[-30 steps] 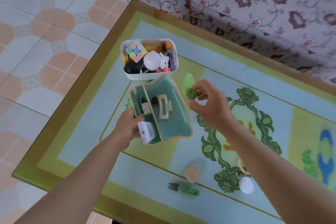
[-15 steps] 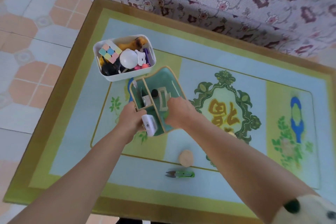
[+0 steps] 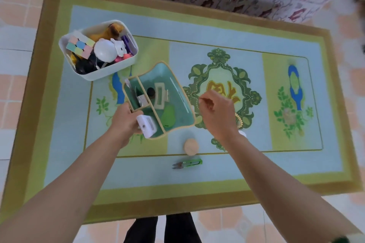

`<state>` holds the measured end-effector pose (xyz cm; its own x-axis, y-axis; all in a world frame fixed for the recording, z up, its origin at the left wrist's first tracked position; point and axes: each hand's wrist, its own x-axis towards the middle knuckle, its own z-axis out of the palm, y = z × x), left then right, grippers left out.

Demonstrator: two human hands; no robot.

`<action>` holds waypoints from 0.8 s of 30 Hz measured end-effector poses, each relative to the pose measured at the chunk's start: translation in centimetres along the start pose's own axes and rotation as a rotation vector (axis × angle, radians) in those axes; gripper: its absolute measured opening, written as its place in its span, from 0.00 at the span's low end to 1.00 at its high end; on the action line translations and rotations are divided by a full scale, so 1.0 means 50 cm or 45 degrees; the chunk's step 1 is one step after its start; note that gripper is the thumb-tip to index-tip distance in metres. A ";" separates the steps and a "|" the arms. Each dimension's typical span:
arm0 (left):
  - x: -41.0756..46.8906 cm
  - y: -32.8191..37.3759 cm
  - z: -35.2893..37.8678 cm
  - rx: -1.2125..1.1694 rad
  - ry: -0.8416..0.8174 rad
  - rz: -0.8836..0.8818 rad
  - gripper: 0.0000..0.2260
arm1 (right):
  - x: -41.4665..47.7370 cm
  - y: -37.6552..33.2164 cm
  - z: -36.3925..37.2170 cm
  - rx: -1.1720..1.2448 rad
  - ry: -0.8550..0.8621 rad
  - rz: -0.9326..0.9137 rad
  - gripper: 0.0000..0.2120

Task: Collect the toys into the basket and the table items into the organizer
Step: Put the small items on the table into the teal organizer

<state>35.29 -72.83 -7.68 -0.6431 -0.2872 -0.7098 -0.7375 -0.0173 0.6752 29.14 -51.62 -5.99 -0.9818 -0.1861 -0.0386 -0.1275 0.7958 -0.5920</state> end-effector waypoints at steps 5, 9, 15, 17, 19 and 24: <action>-0.010 -0.023 0.011 0.063 -0.113 0.013 0.09 | -0.123 0.119 0.044 -0.104 -0.169 0.201 0.04; -0.015 -0.048 0.018 0.178 -0.166 0.029 0.13 | -0.215 0.165 0.089 -0.187 -0.498 0.182 0.07; -0.013 -0.082 0.011 0.291 -0.237 0.007 0.11 | -0.270 0.197 0.129 -0.445 -0.633 0.131 0.14; -0.013 -0.085 0.008 0.299 -0.234 0.006 0.10 | -0.274 0.205 0.139 -0.495 -0.598 0.099 0.17; -0.017 -0.080 0.009 0.283 -0.232 -0.001 0.12 | -0.273 0.213 0.148 -0.532 -0.550 0.063 0.17; -0.019 -0.076 0.013 0.239 -0.231 -0.027 0.10 | -0.262 0.229 0.153 -0.592 -0.630 -0.025 0.13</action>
<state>38.56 -71.88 -9.69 -0.6411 -0.1116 -0.7593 -0.7656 0.1615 0.6227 41.60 -44.50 -18.43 -0.8128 -0.3568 -0.4604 -0.3007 0.9340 -0.1931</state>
